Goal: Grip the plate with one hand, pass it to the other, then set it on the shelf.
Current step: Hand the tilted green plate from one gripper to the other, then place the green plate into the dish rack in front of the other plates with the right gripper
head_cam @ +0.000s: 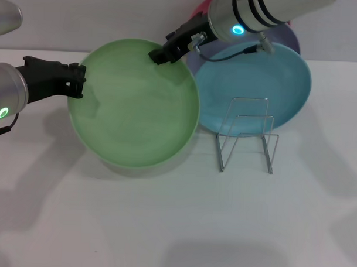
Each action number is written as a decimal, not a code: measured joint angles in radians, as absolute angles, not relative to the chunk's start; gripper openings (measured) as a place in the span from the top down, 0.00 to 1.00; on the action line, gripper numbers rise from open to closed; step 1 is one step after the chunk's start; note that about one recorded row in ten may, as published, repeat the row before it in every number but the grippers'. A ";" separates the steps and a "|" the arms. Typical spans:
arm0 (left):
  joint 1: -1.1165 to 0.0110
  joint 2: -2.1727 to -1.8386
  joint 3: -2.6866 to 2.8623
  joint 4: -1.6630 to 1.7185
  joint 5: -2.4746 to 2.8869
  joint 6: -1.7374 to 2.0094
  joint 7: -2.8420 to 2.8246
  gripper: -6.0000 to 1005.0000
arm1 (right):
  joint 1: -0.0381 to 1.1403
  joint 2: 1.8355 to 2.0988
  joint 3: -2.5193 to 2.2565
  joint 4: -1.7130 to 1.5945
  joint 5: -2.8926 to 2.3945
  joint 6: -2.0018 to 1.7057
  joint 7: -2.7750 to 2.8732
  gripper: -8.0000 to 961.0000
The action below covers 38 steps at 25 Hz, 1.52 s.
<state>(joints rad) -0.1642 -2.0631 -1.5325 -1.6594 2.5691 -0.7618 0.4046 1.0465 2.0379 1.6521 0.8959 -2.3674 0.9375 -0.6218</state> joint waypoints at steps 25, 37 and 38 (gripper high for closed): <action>-0.146 -2.063 -1.528 -1.705 2.545 -0.748 0.407 0.79 | 0.943 2.069 1.626 1.033 -2.350 0.924 -0.719 0.89; -0.108 -2.063 -1.502 -1.790 2.548 -0.662 0.454 0.52 | 0.908 2.062 1.647 1.052 -2.347 0.913 -0.751 0.95; -0.101 -2.063 -1.499 -1.800 2.549 -0.642 0.457 0.48 | 0.906 2.062 1.652 1.053 -2.346 0.912 -0.755 0.95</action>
